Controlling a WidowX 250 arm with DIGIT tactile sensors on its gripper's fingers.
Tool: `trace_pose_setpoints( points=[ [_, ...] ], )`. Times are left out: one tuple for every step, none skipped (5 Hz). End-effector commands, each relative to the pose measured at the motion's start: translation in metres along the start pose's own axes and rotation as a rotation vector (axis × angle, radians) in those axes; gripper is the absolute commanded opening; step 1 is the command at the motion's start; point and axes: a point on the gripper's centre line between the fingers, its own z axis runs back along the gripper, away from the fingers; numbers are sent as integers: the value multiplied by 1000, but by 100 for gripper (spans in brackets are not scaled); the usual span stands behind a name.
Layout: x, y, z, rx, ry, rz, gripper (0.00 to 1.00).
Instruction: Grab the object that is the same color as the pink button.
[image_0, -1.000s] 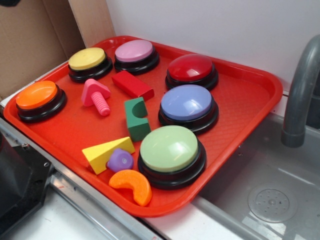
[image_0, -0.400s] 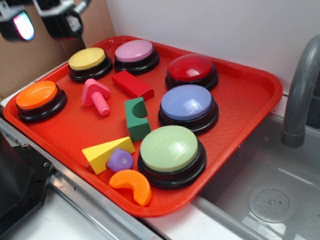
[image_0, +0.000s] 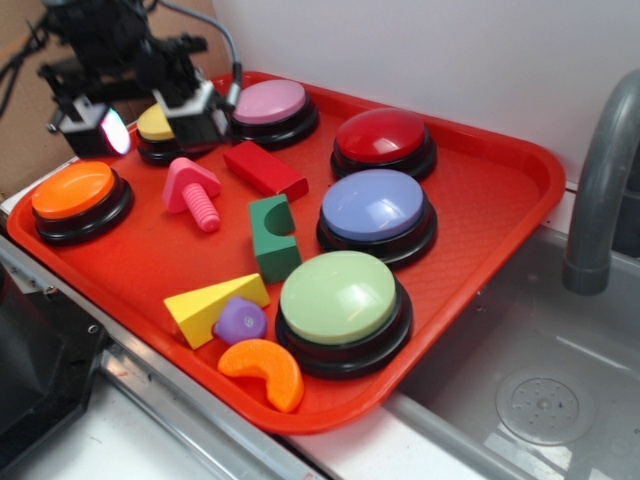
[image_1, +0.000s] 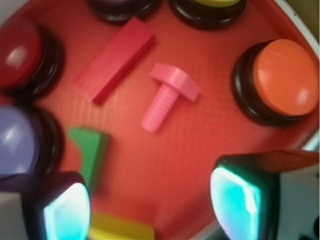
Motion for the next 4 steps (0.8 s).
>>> trace_pose_setpoints(
  points=[
    [36,9,-43,-26,-140,183,100],
    [43,15,-63,13,-166,267,100],
    [44,21,-78,42,-183,313,100],
    [46,23,-84,40,-175,301,0]
  ],
)
